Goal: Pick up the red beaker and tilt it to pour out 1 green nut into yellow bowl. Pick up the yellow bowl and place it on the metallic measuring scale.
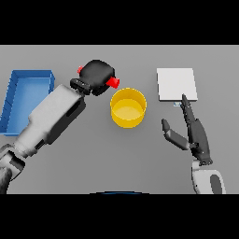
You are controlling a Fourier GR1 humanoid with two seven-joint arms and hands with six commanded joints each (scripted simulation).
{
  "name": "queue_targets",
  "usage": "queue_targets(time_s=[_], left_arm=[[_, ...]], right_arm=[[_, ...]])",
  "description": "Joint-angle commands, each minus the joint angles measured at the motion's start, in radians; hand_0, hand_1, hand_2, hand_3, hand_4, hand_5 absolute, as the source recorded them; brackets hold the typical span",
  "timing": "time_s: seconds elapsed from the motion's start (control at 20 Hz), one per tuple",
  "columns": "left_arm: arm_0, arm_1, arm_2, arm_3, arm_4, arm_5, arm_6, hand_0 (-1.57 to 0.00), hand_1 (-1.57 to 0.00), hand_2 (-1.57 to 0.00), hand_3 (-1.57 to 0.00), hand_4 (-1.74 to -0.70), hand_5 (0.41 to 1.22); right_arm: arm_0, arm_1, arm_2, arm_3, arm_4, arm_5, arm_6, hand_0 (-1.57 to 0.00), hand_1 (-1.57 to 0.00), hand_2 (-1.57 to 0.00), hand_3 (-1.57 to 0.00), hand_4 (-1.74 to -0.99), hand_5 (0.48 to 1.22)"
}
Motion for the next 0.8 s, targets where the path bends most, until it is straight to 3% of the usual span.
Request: queue_targets(time_s=[0.0,0.2,0.4,0.55,0.75], left_arm=[[-0.014,0.011,-0.025,0.016,-0.027,-0.012,-0.024,-1.57,-1.57,-1.57,-1.38,-1.71,1.211],[-0.108,-0.006,-0.115,0.083,-0.125,-0.068,-0.074,-1.57,-1.57,-1.57,-1.29,-1.72,1.217],[-0.165,-0.019,-0.193,0.126,-0.2,-0.087,-0.15,-1.57,-1.57,-1.57,-1.46,-1.73,1.219],[-0.213,-0.018,-0.255,0.136,-0.261,-0.111,-0.187,-1.57,-1.57,-1.57,-1.51,-1.73,1.22],[-0.269,-0.019,-0.341,0.161,-0.35,-0.1,-0.232,-1.57,-1.57,-1.57,-1.55,-1.74,1.221]], right_arm=[[-0.001,0.0,-0.005,0.002,-0.007,0.0,0.004,0.0,0.0,0.0,0.0,-1.195,0.671],[0.005,0.016,-0.015,0.007,-0.04,0.007,0.003,0.0,0.0,0.0,0.0,-1.206,0.639],[-0.005,0.018,-0.011,0.009,-0.014,-0.013,0.0,0.0,0.0,0.0,0.0,-1.221,0.61],[0.005,0.024,-0.006,0.018,0.007,-0.03,-0.034,0.0,0.0,0.0,0.0,-1.205,0.584],[-0.012,0.025,-0.007,0.019,0.017,-0.04,-0.018,0.0,0.0,0.0,0.0,-1.16,0.569]])
